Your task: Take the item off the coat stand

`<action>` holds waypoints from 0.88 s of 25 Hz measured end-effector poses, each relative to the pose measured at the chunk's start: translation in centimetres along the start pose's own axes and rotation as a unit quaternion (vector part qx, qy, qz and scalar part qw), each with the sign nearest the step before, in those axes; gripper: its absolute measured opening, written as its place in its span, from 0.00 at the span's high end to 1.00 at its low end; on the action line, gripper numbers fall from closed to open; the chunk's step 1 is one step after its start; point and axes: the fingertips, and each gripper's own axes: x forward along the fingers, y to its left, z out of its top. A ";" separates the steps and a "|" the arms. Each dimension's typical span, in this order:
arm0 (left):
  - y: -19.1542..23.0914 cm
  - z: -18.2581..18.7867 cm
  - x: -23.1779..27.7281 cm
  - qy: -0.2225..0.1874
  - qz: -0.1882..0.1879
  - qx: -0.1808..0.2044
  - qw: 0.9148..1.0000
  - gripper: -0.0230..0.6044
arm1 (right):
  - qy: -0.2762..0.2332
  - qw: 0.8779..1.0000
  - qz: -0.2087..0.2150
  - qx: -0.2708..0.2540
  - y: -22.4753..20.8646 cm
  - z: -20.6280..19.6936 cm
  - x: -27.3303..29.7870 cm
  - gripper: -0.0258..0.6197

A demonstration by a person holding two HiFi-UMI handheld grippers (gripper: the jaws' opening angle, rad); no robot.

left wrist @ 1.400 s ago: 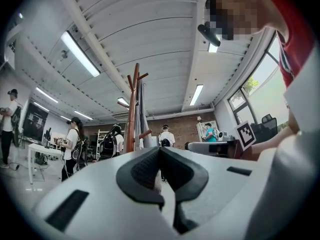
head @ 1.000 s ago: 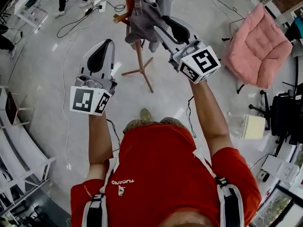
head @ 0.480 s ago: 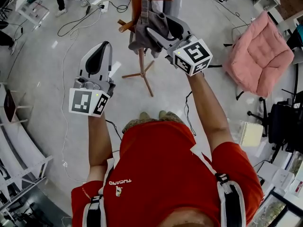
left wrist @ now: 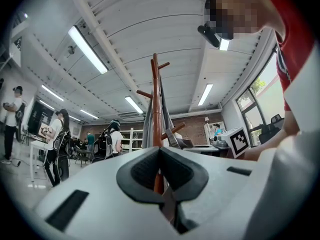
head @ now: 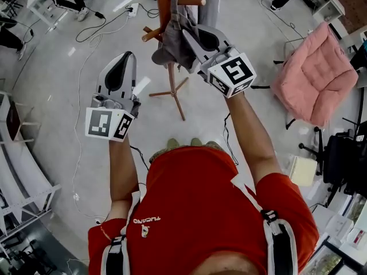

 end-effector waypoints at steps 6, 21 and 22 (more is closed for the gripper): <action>-1.8 0.3 0.2 0.000 -0.001 0.003 1.000 0.95 | -0.032 0.999 -0.005 -0.014 -0.3 3.2 -2.8 0.91; -5.4 0.9 0.2 -0.001 -0.012 0.007 1.000 0.95 | -0.033 0.999 0.016 -0.036 2.6 4.6 -10.5 0.91; -5.6 0.8 0.1 0.000 -0.011 0.006 1.000 0.95 | -0.030 0.999 0.017 -0.034 2.9 4.2 -10.9 0.91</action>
